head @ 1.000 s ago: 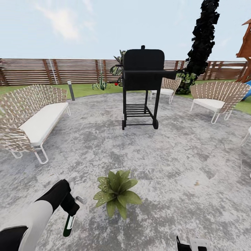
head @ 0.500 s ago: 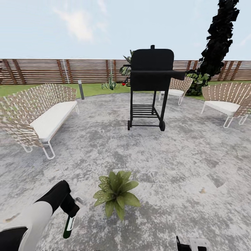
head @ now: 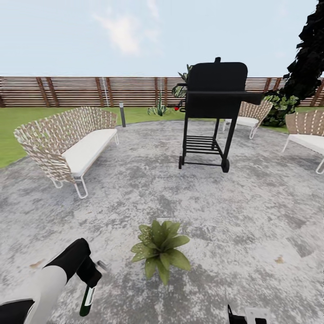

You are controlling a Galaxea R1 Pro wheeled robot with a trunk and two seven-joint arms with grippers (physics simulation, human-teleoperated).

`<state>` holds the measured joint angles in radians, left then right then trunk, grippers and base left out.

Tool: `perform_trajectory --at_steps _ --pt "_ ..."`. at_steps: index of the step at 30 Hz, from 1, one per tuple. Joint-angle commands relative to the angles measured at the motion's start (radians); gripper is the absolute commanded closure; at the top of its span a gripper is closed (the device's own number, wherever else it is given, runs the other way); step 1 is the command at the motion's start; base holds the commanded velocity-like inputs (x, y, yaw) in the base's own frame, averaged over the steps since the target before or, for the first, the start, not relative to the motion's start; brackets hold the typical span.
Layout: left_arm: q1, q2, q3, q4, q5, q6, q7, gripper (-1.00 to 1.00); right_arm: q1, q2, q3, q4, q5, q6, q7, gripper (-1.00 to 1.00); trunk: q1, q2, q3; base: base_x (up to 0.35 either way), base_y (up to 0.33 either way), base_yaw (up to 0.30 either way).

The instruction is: Pick up the pesticide atomizer in the garden and spray insectifuge to fully cover both potted plants in the garden.

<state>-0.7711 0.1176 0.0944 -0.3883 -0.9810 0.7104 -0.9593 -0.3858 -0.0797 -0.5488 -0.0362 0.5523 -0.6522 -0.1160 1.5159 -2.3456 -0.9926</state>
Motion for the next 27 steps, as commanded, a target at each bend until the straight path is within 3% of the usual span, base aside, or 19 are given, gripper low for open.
perform_trajectory --at_steps 1,9,20,27 --pt "0.0 -0.001 0.008 -0.001 -0.008 0.006 -0.007 1.0 -0.001 0.0 -0.003 0.001 0.011 -0.002 -0.007 -1.0 0.0 0.0 -0.001 0.0 -0.26 0.027" --pt "0.0 -0.006 0.008 -0.003 -0.008 0.006 -0.007 1.0 -0.001 0.0 -0.003 0.001 0.011 -0.002 -0.008 -1.0 0.0 0.0 -0.001 0.0 -0.27 0.019" --pt "0.0 -0.005 0.009 -0.004 -0.009 0.006 -0.007 1.0 -0.001 0.0 -0.003 0.002 0.011 -0.003 -0.008 -1.0 0.0 0.0 -0.001 0.0 -0.271 0.258" --pt "0.0 -0.003 0.012 -0.005 -0.01 0.006 -0.006 1.0 -0.001 0.0 -0.003 0.002 0.011 -0.003 -0.007 -1.0 0.0 0.0 -0.001 0.0 -0.271 0.029"
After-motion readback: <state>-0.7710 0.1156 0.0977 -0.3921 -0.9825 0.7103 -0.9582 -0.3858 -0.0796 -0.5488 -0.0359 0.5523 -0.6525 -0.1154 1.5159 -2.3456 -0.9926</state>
